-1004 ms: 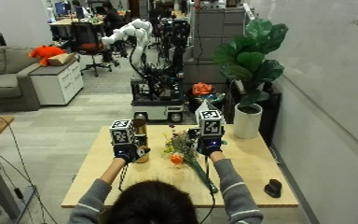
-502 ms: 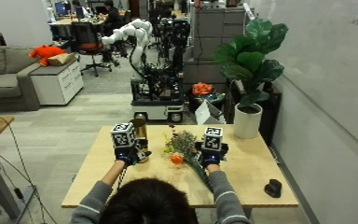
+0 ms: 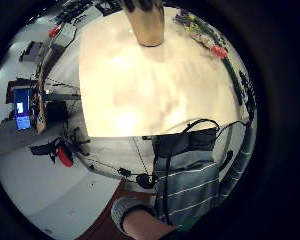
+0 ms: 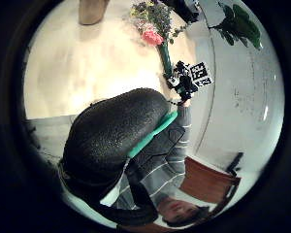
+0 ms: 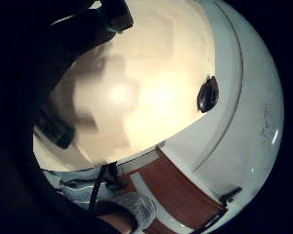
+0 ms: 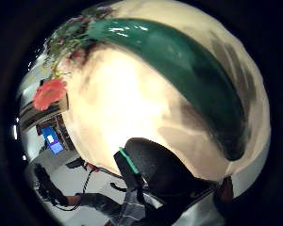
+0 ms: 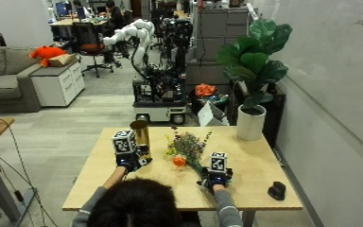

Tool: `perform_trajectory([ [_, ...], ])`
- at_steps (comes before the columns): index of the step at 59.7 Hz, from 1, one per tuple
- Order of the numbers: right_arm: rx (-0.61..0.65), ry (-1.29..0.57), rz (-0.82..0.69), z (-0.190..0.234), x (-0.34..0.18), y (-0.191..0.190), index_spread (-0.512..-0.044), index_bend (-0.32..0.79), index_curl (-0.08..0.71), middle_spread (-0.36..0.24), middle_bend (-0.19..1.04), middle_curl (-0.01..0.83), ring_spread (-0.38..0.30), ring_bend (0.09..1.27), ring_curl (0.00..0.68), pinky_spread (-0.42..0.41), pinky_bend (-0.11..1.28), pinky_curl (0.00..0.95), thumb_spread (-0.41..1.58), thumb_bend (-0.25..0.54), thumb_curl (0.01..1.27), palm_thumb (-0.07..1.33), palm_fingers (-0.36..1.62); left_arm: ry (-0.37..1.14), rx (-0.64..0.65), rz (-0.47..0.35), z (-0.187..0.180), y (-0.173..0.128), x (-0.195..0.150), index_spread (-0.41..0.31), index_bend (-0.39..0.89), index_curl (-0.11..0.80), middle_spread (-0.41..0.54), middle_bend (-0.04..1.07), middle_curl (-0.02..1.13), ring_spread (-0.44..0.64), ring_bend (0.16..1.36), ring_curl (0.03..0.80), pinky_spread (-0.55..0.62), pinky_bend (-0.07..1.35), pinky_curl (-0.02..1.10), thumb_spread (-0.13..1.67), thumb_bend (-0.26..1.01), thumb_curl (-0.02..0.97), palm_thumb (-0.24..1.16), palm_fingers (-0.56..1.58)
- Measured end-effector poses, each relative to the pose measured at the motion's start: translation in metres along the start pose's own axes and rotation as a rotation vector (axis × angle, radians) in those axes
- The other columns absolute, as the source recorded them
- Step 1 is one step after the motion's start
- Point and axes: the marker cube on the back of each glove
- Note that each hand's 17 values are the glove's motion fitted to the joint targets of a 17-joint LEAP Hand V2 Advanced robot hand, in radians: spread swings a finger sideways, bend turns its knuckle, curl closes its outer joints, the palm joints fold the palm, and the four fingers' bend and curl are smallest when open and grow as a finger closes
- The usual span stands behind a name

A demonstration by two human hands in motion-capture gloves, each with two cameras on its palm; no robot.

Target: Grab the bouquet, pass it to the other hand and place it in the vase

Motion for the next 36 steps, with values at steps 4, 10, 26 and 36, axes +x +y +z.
perform_trajectory([
  [4,-0.021,0.009,0.007,0.009,0.000,-0.002,-0.283,0.18,0.142,0.071,0.23,0.341,0.110,0.54,0.283,0.271,0.79,0.341,0.98,-0.013,0.27,0.23,0.14,0.002,0.024,0.011,-0.006,0.012,0.006,0.018,0.12,0.260,0.308,0.22,0.34,0.43,0.57,0.263,0.49,0.33,0.33,0.98,-0.03,0.256,-0.02,0.01],
  [10,0.040,-0.033,-0.028,0.014,-0.004,-0.007,-0.295,0.33,0.227,0.059,0.16,0.318,0.113,0.46,0.260,0.275,0.69,0.316,1.01,0.005,0.29,0.33,0.23,0.005,-0.033,-0.025,0.010,-0.007,-0.009,0.019,0.13,0.252,0.314,0.23,0.34,0.43,0.58,0.265,0.49,0.34,0.33,0.99,-0.03,0.260,-0.01,0.00],
  [26,0.112,-0.112,-0.014,-0.001,-0.013,-0.013,-0.185,0.55,0.390,-0.041,0.27,0.371,0.005,0.29,0.249,0.207,0.35,0.257,1.11,0.190,0.41,0.82,0.69,0.010,-0.051,-0.031,0.011,-0.008,-0.012,0.020,0.12,0.242,0.316,0.23,0.35,0.43,0.59,0.268,0.49,0.35,0.34,0.99,-0.03,0.263,-0.01,-0.01],
  [36,0.177,-0.118,0.192,-0.014,-0.001,-0.013,-0.203,0.37,0.387,-0.108,0.26,0.397,-0.123,0.41,0.307,0.001,0.36,0.280,1.11,0.219,0.50,0.94,1.08,0.012,-0.021,-0.024,0.007,-0.014,-0.013,0.020,0.12,0.234,0.317,0.23,0.35,0.43,0.59,0.268,0.48,0.37,0.34,1.00,-0.03,0.265,-0.01,-0.01],
])
